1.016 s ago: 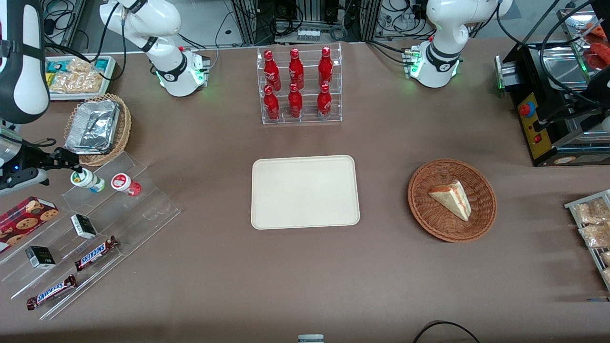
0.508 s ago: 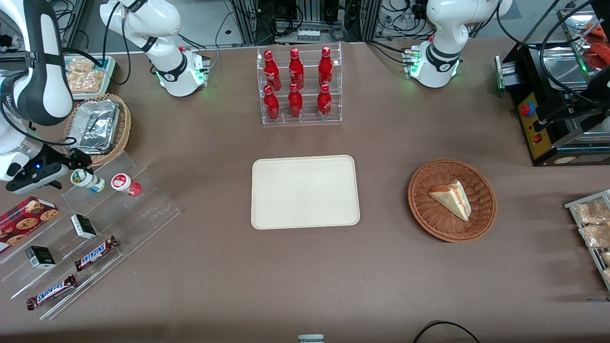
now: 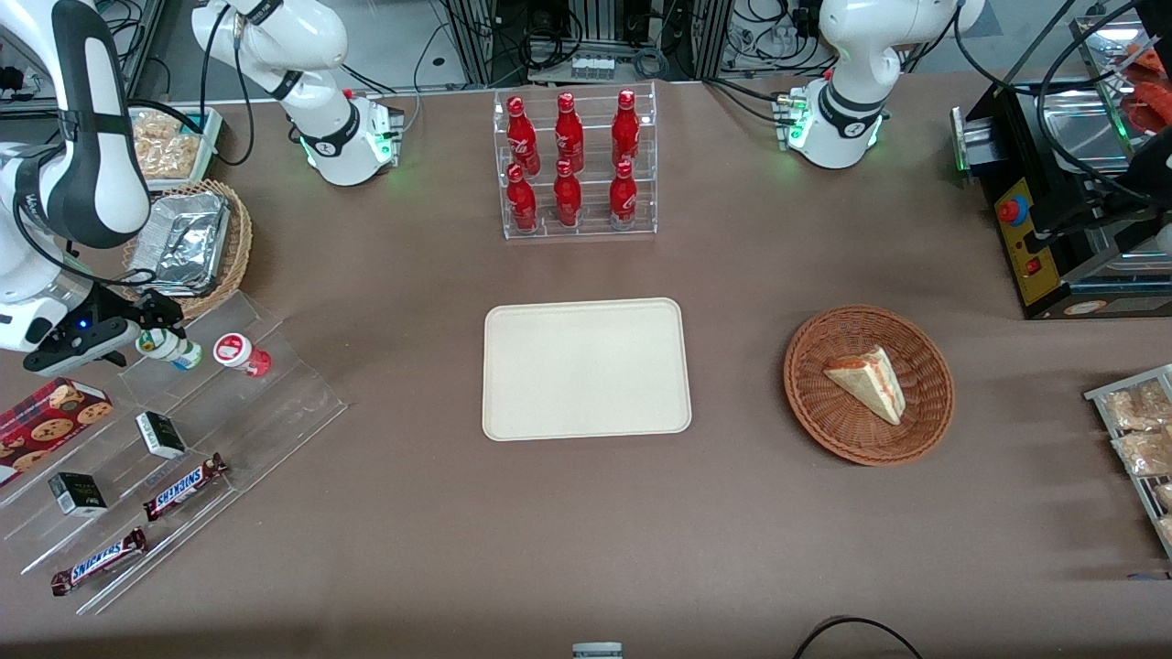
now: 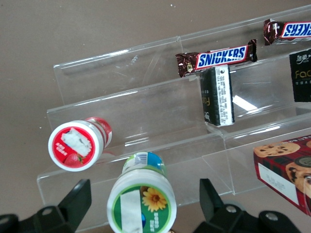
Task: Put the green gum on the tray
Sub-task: 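Close the right gripper on the green gum tub and lift it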
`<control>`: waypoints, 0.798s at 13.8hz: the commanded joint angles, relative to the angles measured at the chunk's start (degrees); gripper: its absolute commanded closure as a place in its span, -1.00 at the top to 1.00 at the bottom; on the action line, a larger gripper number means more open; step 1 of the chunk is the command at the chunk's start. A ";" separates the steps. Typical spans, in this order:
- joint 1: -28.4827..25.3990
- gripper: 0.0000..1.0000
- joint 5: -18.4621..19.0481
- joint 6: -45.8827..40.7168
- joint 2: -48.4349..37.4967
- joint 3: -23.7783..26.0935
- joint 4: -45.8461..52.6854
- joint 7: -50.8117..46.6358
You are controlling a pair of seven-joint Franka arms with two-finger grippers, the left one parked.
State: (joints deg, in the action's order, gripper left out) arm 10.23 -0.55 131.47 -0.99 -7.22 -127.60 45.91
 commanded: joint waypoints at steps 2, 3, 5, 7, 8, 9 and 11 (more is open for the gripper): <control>1.11 0.93 -0.68 1.42 0.28 0.19 -0.72 1.02; 1.11 0.80 -0.68 1.42 0.37 0.19 -0.72 1.02; 1.11 -0.18 -0.68 1.25 0.37 0.19 -0.72 0.93; 1.11 -0.90 -0.68 0.98 0.37 0.19 -0.72 0.93; 1.11 -1.00 -0.68 0.98 0.37 0.19 -0.63 0.85; 1.11 -1.00 -0.68 0.81 0.37 0.19 -0.46 0.93; 1.02 -1.00 -0.68 0.45 0.02 0.27 -0.11 0.85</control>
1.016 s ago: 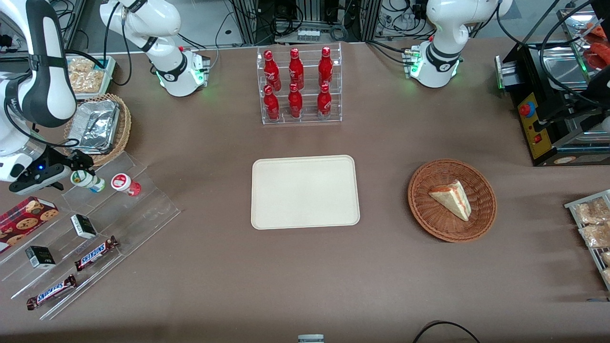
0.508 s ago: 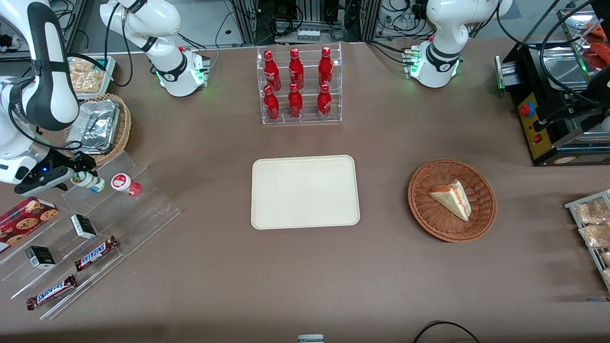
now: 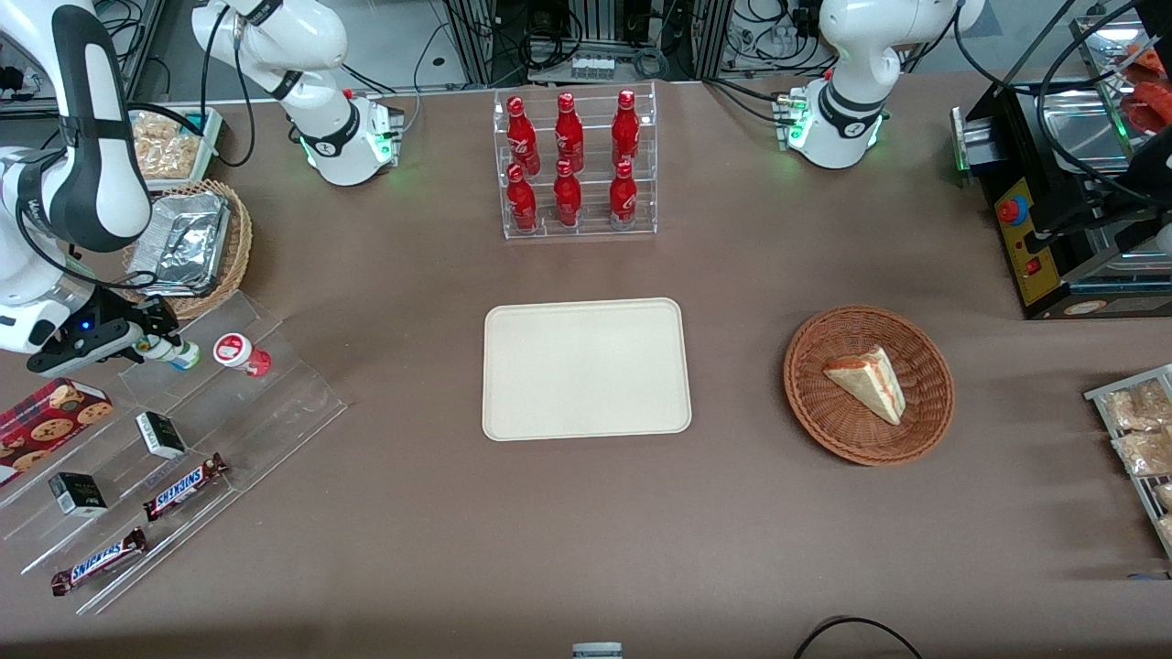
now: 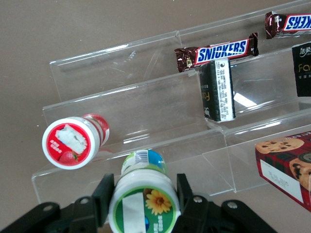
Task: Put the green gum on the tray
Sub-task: 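Close the right gripper on the green gum tub and lift it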
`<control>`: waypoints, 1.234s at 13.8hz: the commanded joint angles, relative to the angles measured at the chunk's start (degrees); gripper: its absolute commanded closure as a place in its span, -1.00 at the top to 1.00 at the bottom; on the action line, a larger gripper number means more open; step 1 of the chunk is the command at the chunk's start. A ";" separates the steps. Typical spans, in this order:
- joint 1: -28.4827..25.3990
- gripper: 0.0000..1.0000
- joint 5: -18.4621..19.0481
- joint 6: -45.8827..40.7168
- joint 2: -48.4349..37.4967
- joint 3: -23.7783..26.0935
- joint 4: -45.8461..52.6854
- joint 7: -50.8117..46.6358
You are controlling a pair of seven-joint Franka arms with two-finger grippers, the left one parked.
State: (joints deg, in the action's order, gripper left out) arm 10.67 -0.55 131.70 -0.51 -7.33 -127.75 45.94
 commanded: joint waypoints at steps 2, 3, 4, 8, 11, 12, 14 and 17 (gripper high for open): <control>0.32 -1.00 -0.68 -1.78 -0.81 0.47 1.35 0.73; 0.23 -1.00 -0.68 -4.58 -0.90 0.56 3.45 0.56; 0.14 -1.00 -0.68 -8.00 -0.81 0.73 6.00 0.47; -2.83 -1.00 -0.68 -17.85 -0.63 1.52 15.14 -2.15; -9.68 -1.00 -0.59 -25.15 -0.19 1.61 21.21 -11.54; -12.14 -1.00 -0.59 -27.00 -0.02 1.61 22.88 -15.92; -17.85 -1.00 -0.68 -28.16 0.24 1.61 23.86 -24.36; -26.29 -1.00 -0.68 -27.99 1.21 1.61 24.13 -38.16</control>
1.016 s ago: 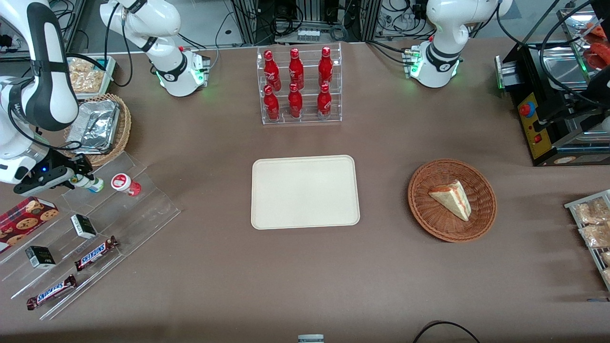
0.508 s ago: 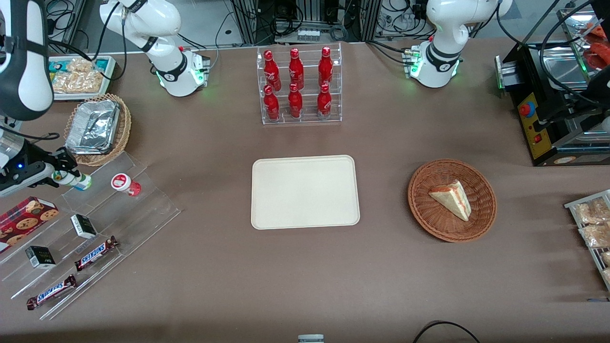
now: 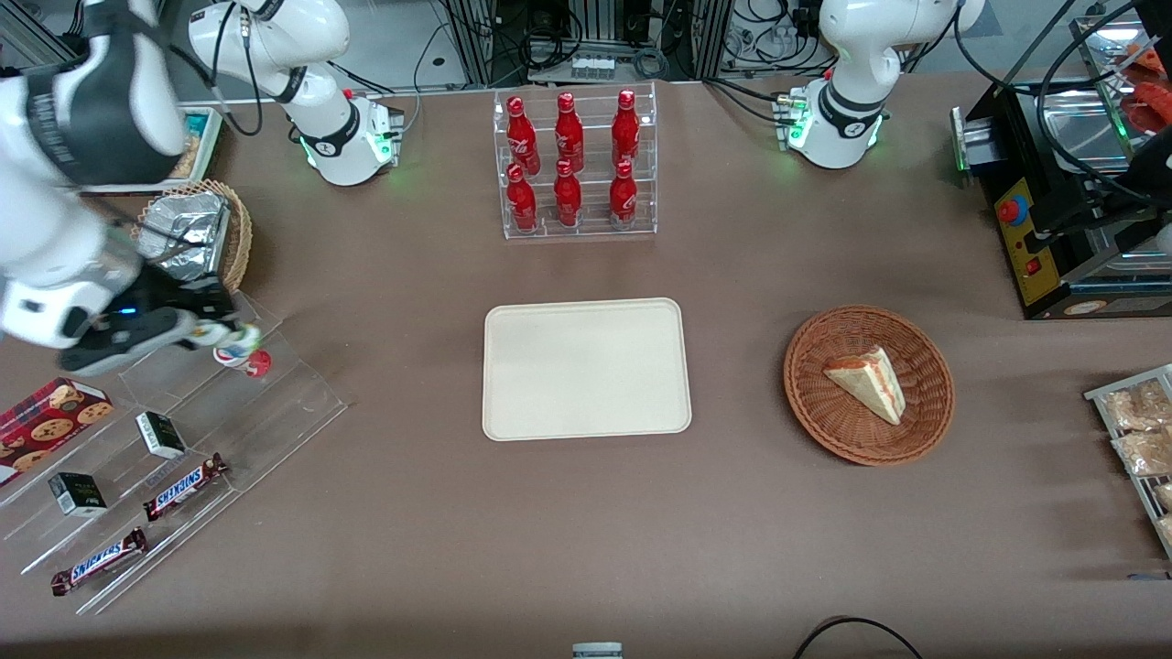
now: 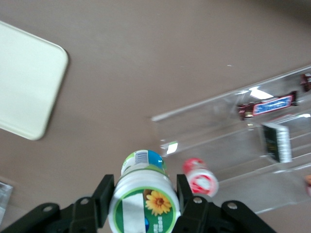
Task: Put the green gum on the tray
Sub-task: 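Carry the green gum tub over the cream tray with the right gripper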
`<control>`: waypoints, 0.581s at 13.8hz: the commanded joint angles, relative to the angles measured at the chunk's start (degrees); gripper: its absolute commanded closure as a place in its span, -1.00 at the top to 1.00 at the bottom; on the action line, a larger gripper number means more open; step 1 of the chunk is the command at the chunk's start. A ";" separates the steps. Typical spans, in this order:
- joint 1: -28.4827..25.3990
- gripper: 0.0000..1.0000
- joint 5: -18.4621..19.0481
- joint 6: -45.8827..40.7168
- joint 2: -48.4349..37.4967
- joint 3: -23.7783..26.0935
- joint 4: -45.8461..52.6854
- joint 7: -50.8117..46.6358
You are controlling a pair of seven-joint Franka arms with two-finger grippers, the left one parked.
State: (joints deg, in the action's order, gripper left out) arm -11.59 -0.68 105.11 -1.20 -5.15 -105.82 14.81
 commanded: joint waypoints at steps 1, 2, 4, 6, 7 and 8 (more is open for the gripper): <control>-6.84 -1.00 -0.55 -1.23 3.29 -0.57 3.33 -10.90; -10.44 -1.00 -0.55 -1.23 5.40 -0.57 5.25 -15.90; -16.33 -1.00 -0.55 -0.88 10.75 -0.57 9.30 -26.45; -21.17 -1.00 -0.55 0.26 15.94 -0.57 12.81 -34.28; -23.46 -1.00 -0.46 1.83 18.58 -0.57 14.66 -38.58; -25.48 -1.00 -0.46 3.33 21.21 -0.57 16.42 -41.93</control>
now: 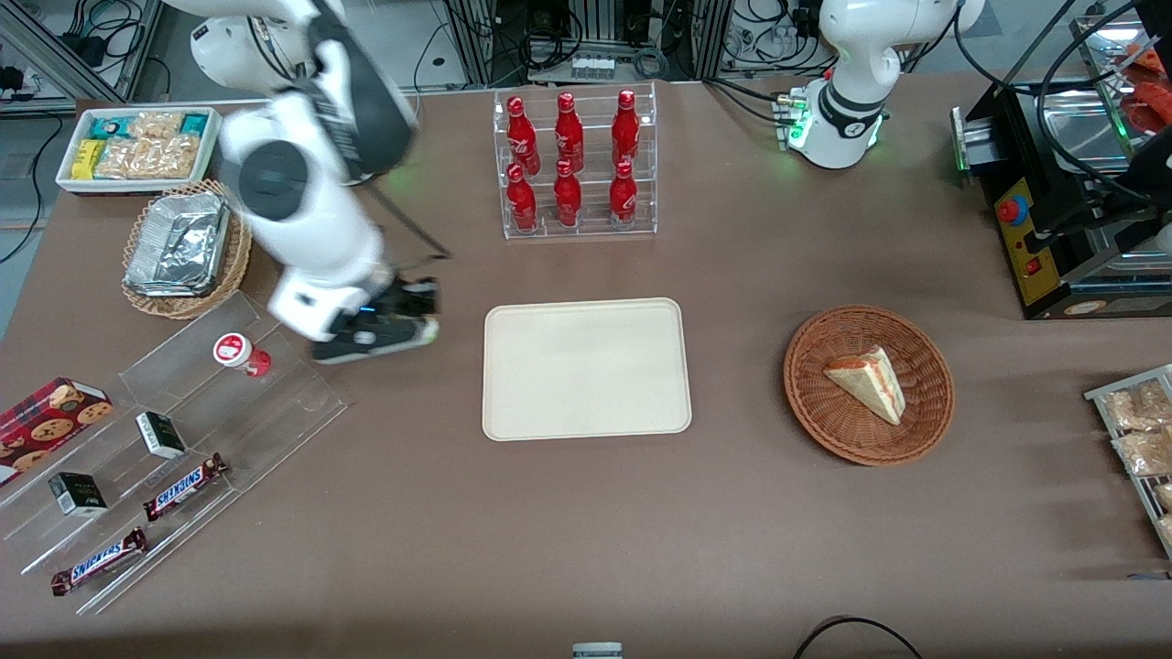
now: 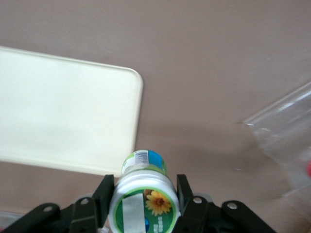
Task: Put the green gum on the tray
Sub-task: 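Carry the green gum tub over the cream tray with the right gripper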
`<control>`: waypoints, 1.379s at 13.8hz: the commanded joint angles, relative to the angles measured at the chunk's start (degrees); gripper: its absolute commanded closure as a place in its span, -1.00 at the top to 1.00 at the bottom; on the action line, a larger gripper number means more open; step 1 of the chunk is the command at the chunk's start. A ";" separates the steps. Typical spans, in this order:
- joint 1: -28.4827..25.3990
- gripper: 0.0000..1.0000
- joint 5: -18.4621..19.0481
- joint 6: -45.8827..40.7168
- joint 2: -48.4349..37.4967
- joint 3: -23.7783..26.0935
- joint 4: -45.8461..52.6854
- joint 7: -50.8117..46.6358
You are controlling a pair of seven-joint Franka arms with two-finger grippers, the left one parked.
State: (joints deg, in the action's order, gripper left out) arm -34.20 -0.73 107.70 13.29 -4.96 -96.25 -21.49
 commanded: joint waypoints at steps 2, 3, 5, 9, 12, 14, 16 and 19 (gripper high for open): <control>-6.13 -1.00 -0.33 5.48 12.70 -0.75 10.37 -11.45; -7.10 -1.00 -0.33 7.42 14.99 -0.75 11.25 -13.65; -9.56 -1.00 -0.33 12.25 18.69 -0.75 11.35 -16.99; -12.81 -1.00 -0.24 17.54 23.53 -0.75 11.35 -22.72; -14.22 -1.00 -0.24 17.89 24.68 -0.84 11.09 -25.18; -15.10 -1.00 -0.24 20.25 26.26 -0.84 11.09 -25.45; -15.10 -1.00 0.11 23.25 27.49 -0.92 10.47 -26.33; -15.19 -1.00 0.20 24.48 28.02 -0.92 9.33 -26.42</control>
State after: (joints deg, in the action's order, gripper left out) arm -49.01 -0.72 131.12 40.53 -5.38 -87.52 -46.98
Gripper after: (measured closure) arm 0.423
